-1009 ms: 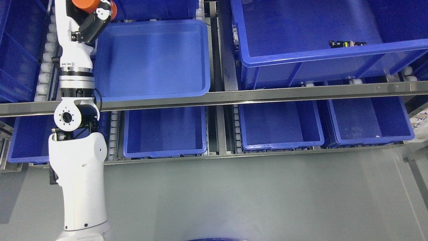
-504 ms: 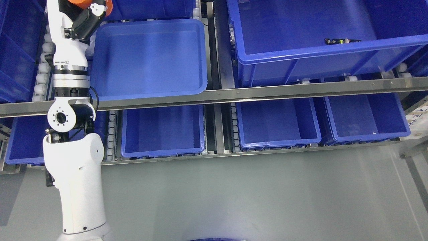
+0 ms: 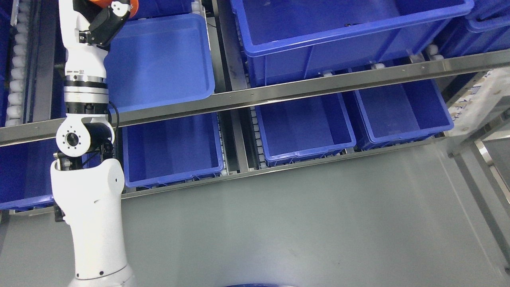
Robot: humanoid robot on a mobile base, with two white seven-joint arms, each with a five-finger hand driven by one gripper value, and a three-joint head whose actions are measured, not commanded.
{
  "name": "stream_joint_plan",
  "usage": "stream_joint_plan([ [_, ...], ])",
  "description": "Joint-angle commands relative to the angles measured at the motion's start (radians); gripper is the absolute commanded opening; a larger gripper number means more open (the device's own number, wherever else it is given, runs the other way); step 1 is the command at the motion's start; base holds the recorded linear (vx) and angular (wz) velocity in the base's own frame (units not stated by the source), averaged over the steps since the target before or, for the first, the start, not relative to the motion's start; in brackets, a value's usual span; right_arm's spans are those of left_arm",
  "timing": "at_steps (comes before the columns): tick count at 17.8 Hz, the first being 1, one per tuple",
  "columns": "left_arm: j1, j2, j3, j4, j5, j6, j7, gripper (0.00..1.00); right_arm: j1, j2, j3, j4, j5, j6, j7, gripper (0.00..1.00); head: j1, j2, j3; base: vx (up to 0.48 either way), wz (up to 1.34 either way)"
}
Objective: Grab orange capacitor from left shelf to right desk
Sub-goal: 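Carry the capacitor in the left hand while turning toward the red tray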
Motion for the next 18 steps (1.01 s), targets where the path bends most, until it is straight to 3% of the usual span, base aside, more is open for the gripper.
stream_joint_plan([
  [1, -0.004, 0.017, -0.023, -0.022, 0.011, 0.012, -0.002, 0.01, 0.023, -0.017, -0.011, -0.017, 0.006, 0.000, 0.000, 1.00, 0.0000, 0.000, 0.000, -0.072, -0.39],
  [7, -0.012, 0.017, -0.030, -0.025, 0.018, 0.014, -0.002, 0.01, 0.023, -0.017, -0.011, -0.017, 0.006, 0.000, 0.000, 1.00, 0.0000, 0.000, 0.000, -0.052, -0.40],
  [18, -0.013, 0.017, -0.340, -0.025, 0.087, 0.021, 0.000, 0.02, 0.023, -0.017, -0.011, -0.017, 0.006, 0.000, 0.000, 1.00, 0.0000, 0.000, 0.000, -0.027, -0.33],
])
